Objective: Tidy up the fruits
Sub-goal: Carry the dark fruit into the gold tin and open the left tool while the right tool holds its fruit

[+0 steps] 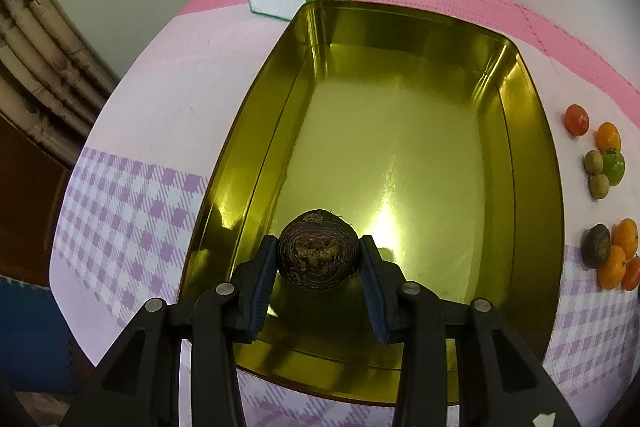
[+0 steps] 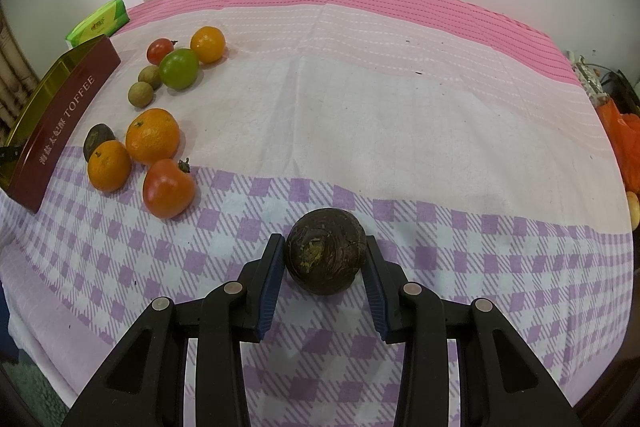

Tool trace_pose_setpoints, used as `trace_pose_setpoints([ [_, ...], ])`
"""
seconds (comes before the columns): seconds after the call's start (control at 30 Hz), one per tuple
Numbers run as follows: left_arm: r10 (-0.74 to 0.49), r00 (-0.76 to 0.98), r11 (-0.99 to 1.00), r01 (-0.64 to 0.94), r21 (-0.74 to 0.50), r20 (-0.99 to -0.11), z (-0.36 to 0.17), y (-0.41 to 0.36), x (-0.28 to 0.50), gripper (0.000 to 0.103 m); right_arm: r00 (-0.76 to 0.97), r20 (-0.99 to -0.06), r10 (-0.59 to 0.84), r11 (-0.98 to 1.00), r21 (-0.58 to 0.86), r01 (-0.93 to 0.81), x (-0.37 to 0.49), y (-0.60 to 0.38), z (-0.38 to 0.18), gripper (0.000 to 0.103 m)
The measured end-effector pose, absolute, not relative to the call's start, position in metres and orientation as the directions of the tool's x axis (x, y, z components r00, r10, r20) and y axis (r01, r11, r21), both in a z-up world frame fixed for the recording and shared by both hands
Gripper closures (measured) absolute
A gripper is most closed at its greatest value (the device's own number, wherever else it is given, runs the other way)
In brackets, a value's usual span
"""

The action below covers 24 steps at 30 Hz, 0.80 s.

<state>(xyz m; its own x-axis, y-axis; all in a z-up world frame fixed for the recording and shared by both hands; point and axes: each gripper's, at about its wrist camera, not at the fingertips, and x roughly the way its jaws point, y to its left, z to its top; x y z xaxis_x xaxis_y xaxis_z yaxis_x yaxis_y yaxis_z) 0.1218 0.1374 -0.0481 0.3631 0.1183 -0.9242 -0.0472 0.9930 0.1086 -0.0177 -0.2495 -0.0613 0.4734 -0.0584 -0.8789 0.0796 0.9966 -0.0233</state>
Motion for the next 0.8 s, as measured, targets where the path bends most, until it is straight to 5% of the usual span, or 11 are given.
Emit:
trace_pose_setpoints([
  [0.8, 0.130, 0.350, 0.992, -0.046, 0.121, -0.928, -0.057, 0.126, 0.101, 0.066, 0.473, -0.879, -0.061, 0.996, -0.025, 0.082, -0.018, -0.249, -0.061, 0.063],
])
